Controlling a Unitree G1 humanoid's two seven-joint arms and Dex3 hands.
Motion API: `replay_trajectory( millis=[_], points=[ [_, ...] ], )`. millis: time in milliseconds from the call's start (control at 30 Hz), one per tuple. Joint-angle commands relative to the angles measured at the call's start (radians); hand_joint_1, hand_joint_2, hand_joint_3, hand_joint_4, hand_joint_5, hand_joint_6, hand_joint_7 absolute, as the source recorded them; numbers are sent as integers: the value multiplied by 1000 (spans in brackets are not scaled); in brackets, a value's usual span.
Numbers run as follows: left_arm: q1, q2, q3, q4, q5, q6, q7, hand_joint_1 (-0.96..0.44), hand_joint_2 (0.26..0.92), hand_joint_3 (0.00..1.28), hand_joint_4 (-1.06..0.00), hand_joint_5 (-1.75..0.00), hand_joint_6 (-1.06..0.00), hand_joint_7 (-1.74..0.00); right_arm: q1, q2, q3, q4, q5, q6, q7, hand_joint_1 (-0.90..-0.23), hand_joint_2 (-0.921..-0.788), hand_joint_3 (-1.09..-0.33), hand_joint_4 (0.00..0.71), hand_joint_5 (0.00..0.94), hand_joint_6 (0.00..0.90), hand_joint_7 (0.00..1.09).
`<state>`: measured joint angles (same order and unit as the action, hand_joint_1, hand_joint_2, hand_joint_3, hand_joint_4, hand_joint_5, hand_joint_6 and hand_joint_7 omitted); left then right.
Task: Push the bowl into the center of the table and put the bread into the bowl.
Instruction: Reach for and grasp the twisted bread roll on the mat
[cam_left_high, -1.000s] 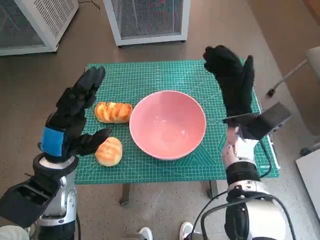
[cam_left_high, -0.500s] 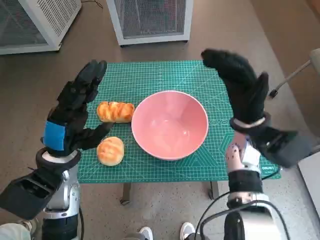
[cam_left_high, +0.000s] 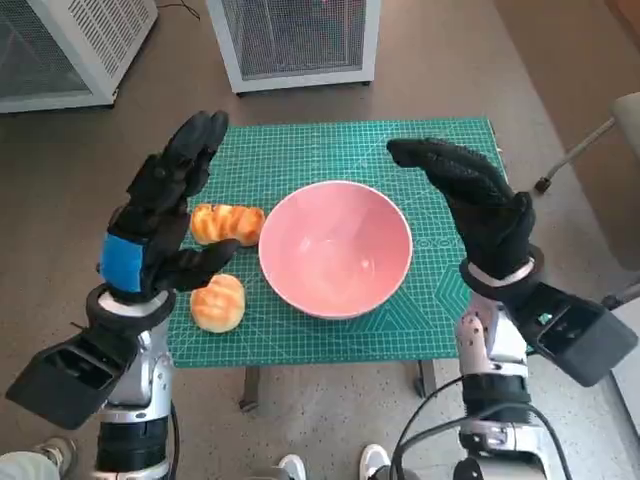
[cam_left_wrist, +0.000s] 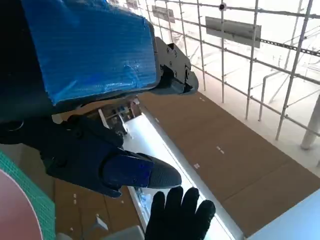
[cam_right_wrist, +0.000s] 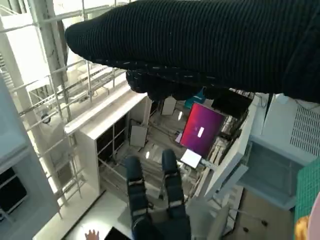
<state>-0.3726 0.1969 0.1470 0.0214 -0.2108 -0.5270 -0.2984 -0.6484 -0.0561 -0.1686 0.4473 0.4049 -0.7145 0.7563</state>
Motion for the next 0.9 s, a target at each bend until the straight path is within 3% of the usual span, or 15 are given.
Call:
replay_trajectory(
  millis=[33,267,667,800,900],
  points=[
    [-25,9,0,15,-3,-22,-9,-535,921,196,-315,-1,-370,-74,28,-11,6,-20,17,26,-11,-589,-921,-632,328,1,-1,790],
    [-44,18,1,40,0,-38,-22,-549,921,197,-303,0,-368,-67,25,-17,6,-18,29,26,-10,-584,-921,-608,322,0,-1,789],
    [-60,48,6,56,39,-58,-25,-553,921,194,-300,0,-370,-61,20,-19,7,-4,22,9,-21,-585,-921,-595,322,1,-1,775],
    [-68,129,27,52,170,-41,6,-495,921,144,-298,0,-365,-57,20,-19,7,0,25,8,-21,-585,-921,-590,323,1,-1,773],
    [-72,245,40,17,340,57,18,-439,905,76,-292,0,-356,-51,20,-19,6,4,25,9,-23,-586,-921,-587,322,1,0,772]
  ],
)
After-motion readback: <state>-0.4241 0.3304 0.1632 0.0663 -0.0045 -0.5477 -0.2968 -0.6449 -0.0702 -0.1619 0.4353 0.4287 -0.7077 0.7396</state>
